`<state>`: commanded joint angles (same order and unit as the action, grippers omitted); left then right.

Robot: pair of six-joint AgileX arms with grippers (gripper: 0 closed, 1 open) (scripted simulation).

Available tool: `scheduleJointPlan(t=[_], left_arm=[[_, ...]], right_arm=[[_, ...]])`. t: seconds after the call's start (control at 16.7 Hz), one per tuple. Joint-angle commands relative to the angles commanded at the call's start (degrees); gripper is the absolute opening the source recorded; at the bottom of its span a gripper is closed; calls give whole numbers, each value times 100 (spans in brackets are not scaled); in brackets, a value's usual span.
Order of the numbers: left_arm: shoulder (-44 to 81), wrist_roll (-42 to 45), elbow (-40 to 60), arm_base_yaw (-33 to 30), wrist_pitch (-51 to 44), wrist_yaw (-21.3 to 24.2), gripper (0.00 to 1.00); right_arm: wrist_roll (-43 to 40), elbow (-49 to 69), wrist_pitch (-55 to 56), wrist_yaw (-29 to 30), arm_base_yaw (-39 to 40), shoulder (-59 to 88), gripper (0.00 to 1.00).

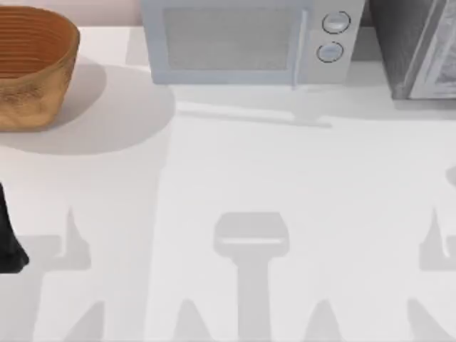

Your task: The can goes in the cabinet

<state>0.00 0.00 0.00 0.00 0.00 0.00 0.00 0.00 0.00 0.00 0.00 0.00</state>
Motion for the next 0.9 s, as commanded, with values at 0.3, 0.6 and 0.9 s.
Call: scheduleJointPlan(t=[0.3,0.6,0.9], left_arm=[[0,0,0,0,0,0,100],[0,0,0,0,0,0,100],[0,0,0,0,0,0,100]], right_arm=[[0,70,344,-73,-53,353,100],[-27,325,1869,-352,-333,2130,100],[-84,658,4090,-719,-775,4984,100]])
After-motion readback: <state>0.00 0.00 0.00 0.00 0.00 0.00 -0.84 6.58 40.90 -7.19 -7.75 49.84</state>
